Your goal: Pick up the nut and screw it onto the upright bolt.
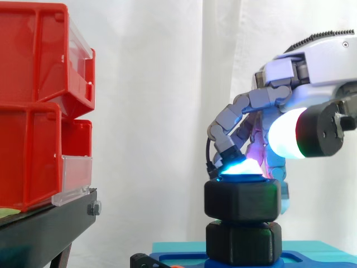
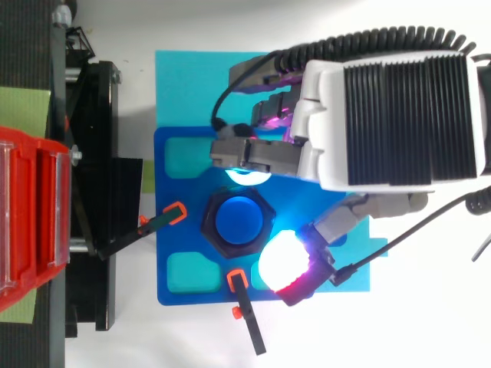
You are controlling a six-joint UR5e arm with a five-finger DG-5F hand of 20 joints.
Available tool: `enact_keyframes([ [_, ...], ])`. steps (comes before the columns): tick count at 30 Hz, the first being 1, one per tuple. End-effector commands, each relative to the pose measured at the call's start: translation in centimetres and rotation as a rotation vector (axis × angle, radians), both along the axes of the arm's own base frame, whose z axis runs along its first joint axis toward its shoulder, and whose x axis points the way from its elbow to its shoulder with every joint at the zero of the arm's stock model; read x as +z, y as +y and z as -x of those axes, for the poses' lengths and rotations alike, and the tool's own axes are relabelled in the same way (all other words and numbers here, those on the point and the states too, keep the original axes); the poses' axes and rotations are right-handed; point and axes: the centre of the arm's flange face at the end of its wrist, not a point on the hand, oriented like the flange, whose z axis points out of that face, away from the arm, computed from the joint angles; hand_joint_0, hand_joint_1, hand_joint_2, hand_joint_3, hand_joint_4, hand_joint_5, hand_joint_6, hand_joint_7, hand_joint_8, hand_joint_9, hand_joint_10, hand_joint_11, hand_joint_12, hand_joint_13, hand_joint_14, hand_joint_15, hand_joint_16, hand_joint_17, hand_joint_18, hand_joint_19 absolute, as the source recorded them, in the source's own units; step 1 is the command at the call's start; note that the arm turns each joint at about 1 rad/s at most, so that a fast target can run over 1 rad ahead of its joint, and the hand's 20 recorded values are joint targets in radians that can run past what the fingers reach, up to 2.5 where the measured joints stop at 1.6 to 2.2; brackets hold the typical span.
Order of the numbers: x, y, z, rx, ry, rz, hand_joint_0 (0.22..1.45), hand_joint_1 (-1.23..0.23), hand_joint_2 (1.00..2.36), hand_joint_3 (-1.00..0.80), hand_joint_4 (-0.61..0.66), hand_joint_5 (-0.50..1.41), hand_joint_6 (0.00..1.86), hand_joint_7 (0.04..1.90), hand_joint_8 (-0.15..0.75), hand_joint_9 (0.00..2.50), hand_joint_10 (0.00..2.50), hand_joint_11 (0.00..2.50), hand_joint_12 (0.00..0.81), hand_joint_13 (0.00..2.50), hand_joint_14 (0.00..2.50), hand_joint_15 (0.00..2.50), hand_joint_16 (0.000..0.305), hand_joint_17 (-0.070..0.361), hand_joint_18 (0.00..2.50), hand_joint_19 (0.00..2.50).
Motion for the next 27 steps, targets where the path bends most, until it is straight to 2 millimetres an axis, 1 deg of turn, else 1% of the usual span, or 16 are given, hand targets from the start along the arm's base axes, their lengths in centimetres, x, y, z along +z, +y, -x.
enact_keyframes([
  [1,1.1,-0.7,0.0,-0.002,0.007,0.009,0.52,-0.29,1.0,-0.5,0.09,0.06,0.67,1.25,0.26,1.6,0.0,0.0,0.125,1.19,0.0,0.0,0.004,0.009,0.77,0.0],
  [2,1.3,-0.7,0.0,-0.001,0.009,0.011,0.52,-0.29,1.0,-0.5,0.1,0.06,0.67,1.25,0.259,1.65,0.0,0.0,0.125,1.2,0.0,0.0,0.004,0.008,0.78,0.0],
  [4,1.8,-0.9,0.0,-0.004,0.013,0.019,0.52,-0.29,1.0,-0.5,0.1,0.07,0.66,1.26,0.25,1.67,0.0,0.0,0.123,1.22,0.0,0.0,0.003,0.007,0.79,0.0],
  [7,2.3,-1.2,0.0,-0.006,0.015,0.025,0.52,-0.29,1.0,-0.5,0.09,0.07,0.66,1.28,0.274,1.68,0.0,0.0,0.122,1.22,0.0,0.0,0.004,0.008,0.79,0.0],
  [9,2.7,-1.5,0.1,-0.01,0.018,0.027,0.51,-0.28,1.0,-0.5,0.08,0.07,0.62,1.35,0.288,1.67,0.0,0.0,0.13,1.2,0.0,0.0,0.005,0.011,0.78,0.0],
  [10,3.0,-1.6,0.0,-0.012,0.016,0.027,0.51,-0.28,1.0,-0.5,0.1,0.07,0.54,1.52,0.299,1.65,0.0,0.0,0.136,1.19,0.0,0.0,0.006,0.014,0.75,0.0],
  [11,3.1,-1.7,0.0,-0.013,0.014,0.028,0.51,-0.27,1.0,-0.5,0.12,0.07,0.5,1.6,0.305,1.63,0.0,0.0,0.139,1.17,0.0,0.0,0.007,0.017,0.74,0.0],
  [12,3.4,-1.8,0.0,-0.014,0.011,0.029,0.51,-0.27,1.0,-0.5,0.11,0.07,0.5,1.59,0.304,1.62,0.0,0.0,0.14,1.17,0.0,0.0,0.008,0.017,0.73,0.0],
  [15,4.0,-1.9,-0.1,-0.015,0.004,0.036,0.51,-0.27,1.0,-0.5,0.15,0.04,0.5,1.52,0.301,1.56,0.0,0.01,0.151,1.14,0.0,0.0,0.009,0.021,0.71,0.0],
  [18,4.0,-1.9,-0.1,-0.015,-0.002,0.039,0.51,-0.27,1.0,-0.5,0.22,0.01,0.51,1.27,0.304,1.52,0.0,0.02,0.156,1.12,0.0,0.0,0.01,0.023,0.71,0.0],
  [20,4.0,-1.8,-0.3,-0.013,-0.012,0.038,0.51,-0.27,1.0,-0.5,0.24,-0.01,0.51,1.17,0.299,1.48,0.0,0.02,0.158,1.11,0.0,0.0,0.011,0.025,0.71,0.0],
  [23,3.8,-1.5,-0.5,-0.009,-0.028,0.037,0.51,-0.27,1.0,-0.5,0.26,-0.03,0.5,1.08,0.295,1.41,0.0,0.01,0.166,1.1,0.0,0.0,0.013,0.029,0.71,0.02],
  [27,3.7,-1.0,-0.7,-0.004,-0.049,0.032,0.51,-0.27,1.0,-0.5,0.25,-0.05,0.5,1.01,0.287,1.31,0.0,0.0,0.175,1.07,0.0,0.0,0.016,0.036,0.71,0.04],
])
